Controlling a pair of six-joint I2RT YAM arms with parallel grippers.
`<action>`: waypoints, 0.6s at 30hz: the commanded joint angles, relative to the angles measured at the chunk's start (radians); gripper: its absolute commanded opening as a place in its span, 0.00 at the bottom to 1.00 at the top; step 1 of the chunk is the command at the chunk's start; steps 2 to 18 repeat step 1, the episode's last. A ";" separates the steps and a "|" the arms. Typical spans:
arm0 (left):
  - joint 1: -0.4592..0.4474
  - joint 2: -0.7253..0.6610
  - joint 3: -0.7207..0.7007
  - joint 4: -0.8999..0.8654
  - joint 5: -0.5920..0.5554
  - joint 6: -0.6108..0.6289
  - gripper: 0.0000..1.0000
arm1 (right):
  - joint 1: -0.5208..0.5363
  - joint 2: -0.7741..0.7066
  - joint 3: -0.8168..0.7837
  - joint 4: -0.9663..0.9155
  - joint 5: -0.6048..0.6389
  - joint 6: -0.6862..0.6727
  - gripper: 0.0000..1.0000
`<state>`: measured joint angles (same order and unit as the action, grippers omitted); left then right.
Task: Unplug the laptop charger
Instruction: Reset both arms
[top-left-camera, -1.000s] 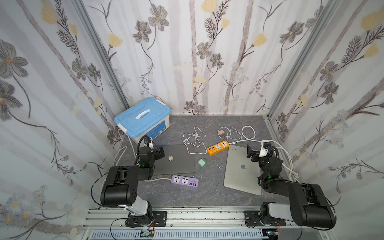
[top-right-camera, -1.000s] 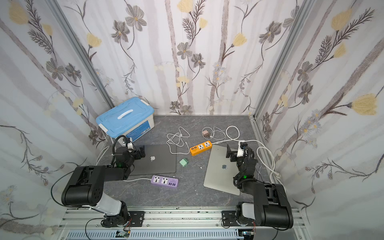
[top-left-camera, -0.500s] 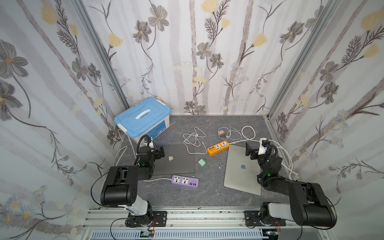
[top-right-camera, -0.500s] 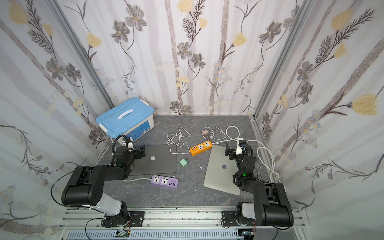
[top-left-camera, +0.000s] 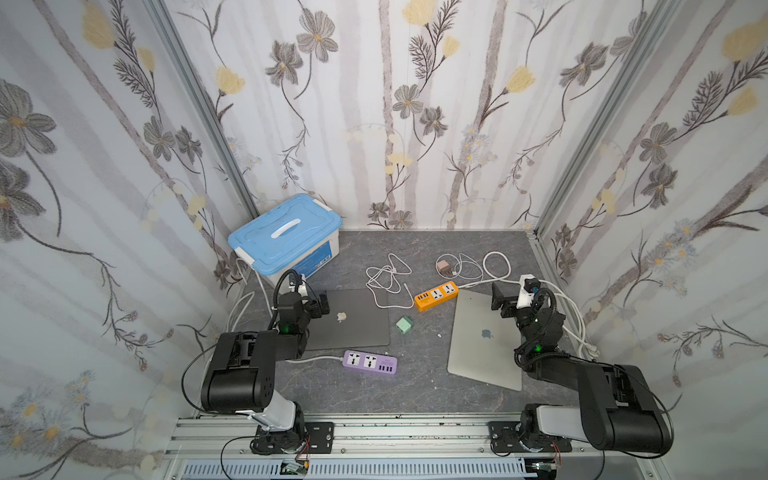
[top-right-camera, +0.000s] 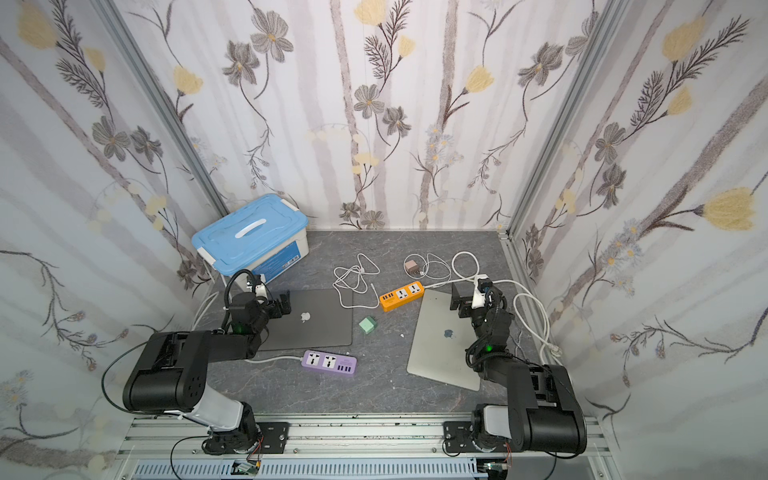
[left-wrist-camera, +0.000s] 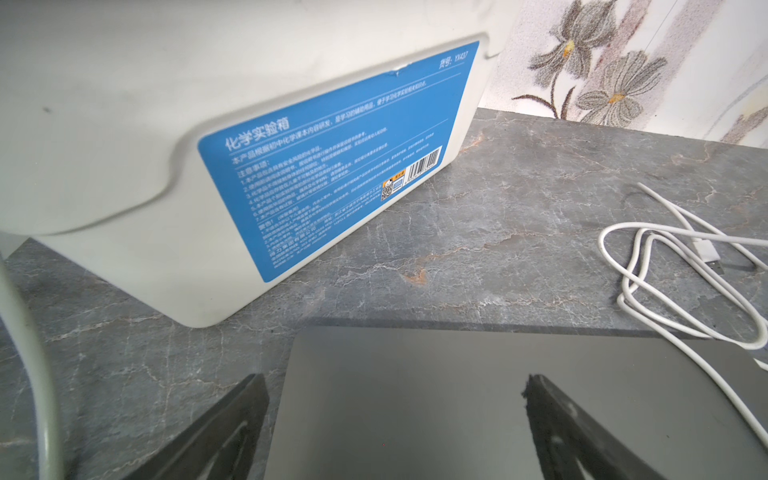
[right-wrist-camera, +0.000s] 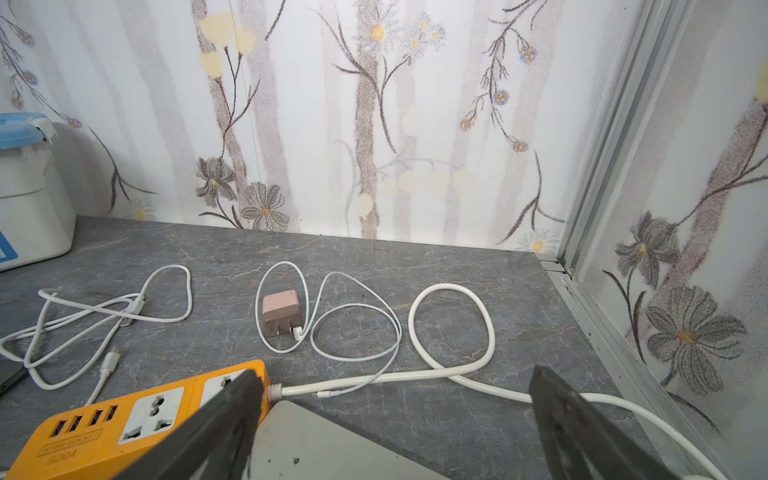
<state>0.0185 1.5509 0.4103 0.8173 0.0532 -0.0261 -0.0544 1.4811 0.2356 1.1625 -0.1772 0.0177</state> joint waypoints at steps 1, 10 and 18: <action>0.000 -0.002 0.005 0.014 0.003 0.017 1.00 | 0.005 -0.005 0.002 0.020 0.043 0.000 1.00; 0.000 -0.002 0.005 0.014 0.003 0.017 1.00 | 0.005 -0.005 0.002 0.020 0.043 0.000 1.00; 0.000 -0.002 0.005 0.014 0.003 0.017 1.00 | 0.005 -0.005 0.002 0.020 0.043 0.000 1.00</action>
